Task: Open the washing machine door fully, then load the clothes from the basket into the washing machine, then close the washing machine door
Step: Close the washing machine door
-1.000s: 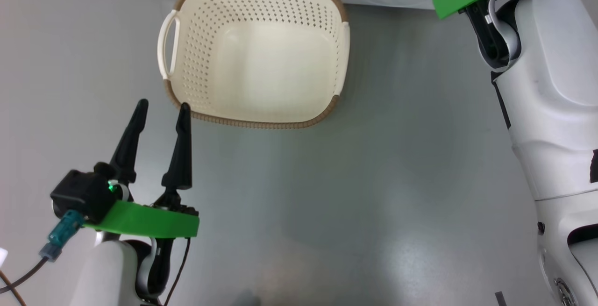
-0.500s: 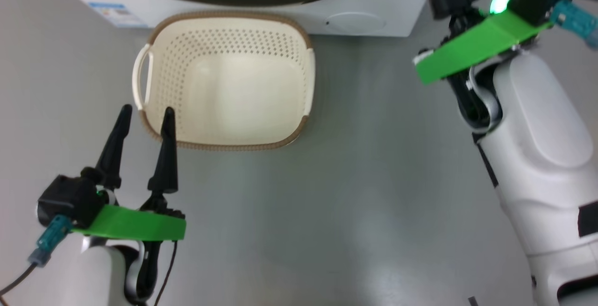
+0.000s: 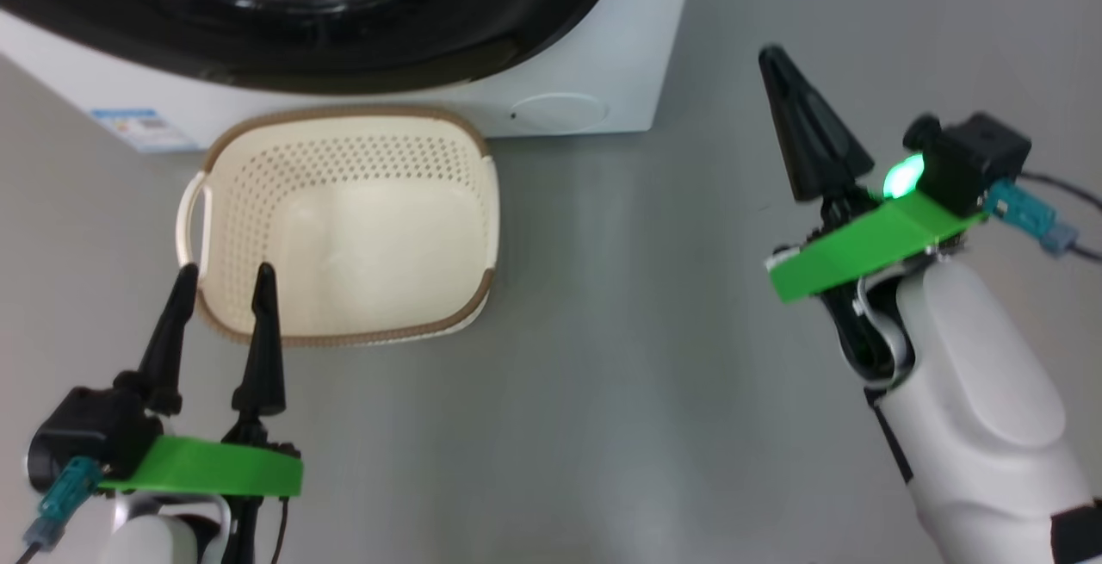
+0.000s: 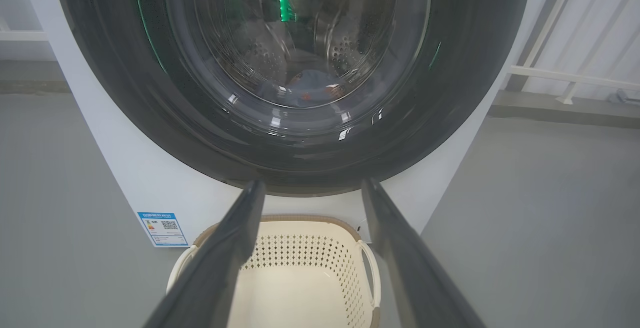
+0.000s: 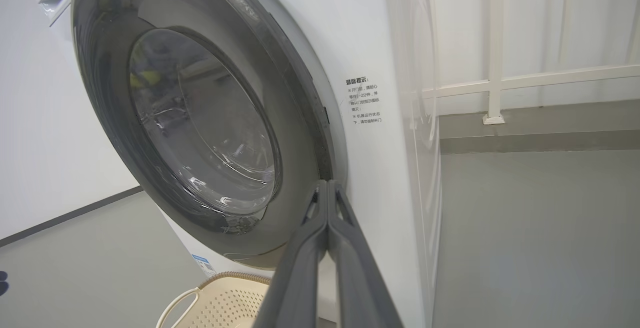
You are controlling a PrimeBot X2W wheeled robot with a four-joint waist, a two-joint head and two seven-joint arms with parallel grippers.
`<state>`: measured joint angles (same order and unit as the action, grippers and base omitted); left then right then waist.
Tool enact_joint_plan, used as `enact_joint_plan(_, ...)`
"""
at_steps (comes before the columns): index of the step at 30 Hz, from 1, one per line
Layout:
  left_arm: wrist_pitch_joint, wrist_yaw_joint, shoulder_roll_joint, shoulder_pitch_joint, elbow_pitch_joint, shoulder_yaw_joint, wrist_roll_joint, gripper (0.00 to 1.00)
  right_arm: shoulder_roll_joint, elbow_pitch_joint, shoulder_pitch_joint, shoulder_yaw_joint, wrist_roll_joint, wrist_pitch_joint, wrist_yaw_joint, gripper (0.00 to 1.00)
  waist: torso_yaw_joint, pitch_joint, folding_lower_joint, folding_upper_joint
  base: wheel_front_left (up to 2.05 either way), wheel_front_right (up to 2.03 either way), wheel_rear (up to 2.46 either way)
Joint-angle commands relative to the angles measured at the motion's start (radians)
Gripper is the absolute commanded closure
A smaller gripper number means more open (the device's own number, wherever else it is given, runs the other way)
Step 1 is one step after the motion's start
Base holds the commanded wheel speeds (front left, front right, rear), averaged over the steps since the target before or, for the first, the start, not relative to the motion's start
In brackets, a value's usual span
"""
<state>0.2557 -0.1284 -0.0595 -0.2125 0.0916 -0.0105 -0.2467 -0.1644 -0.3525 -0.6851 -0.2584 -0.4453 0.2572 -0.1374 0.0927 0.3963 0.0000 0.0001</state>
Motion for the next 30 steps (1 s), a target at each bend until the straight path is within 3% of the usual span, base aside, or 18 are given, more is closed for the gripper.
enact_joint_plan(1, 0.006, -0.002, -0.031, 0.017, -0.028, -0.041, 0.016, 0.0, 0.021, 0.035, 0.044, -0.007, -0.005, 0.005, 0.007, 1.0, -0.054, -0.054, 0.0, -0.0001, 0.0, 0.0, 0.0)
enact_joint_plan(9, 0.006, -0.002, -0.039, 0.069, -0.027, -0.066, 0.032, 0.0, 0.032, 0.062, 0.16, 0.024, 0.016, 0.005, 0.007, 1.0, -0.114, -0.128, 0.0, -0.0001, 0.0, 0.0, 0.0)
enact_joint_plan(10, 0.006, -0.002, -0.038, 0.075, -0.027, -0.069, 0.033, 0.0, 0.034, 0.064, 0.173, 0.029, 0.018, 0.005, 0.007, 0.94, -0.119, -0.137, 0.0, -0.0001, 0.0, 0.0, 0.0)
enact_joint_plan(12, 0.006, -0.002, -0.036, 0.089, -0.025, -0.078, 0.038, 0.0, 0.036, 0.067, 0.198, 0.036, 0.03, 0.005, 0.007, 0.58, -0.13, -0.156, 0.0, -0.0001, 0.0, 0.0, 0.0)
enact_joint_plan(13, 0.006, -0.002, -0.035, 0.096, -0.025, -0.085, 0.041, 0.0, 0.038, 0.068, 0.211, 0.04, 0.034, 0.005, 0.007, 0.52, -0.135, -0.165, 0.0, -0.0001, 0.0, 0.0, 0.0)
enact_joint_plan(15, 0.006, -0.002, -0.031, 0.11, -0.023, -0.096, 0.047, 0.0, 0.041, 0.067, 0.235, 0.046, 0.04, 0.005, 0.007, 0.0, -0.144, -0.182, 0.0, -0.0001, 0.0, 0.0, 0.0)
enact_joint_plan(30, 0.006, 0.0, -0.004, 0.19, -0.04, -0.162, 0.09, 0.0, 0.041, 0.082, 0.404, 0.085, 0.065, 0.005, 0.007, 0.0, -0.173, -0.276, 0.0, -0.0001, 0.0, 0.0, 0.0)
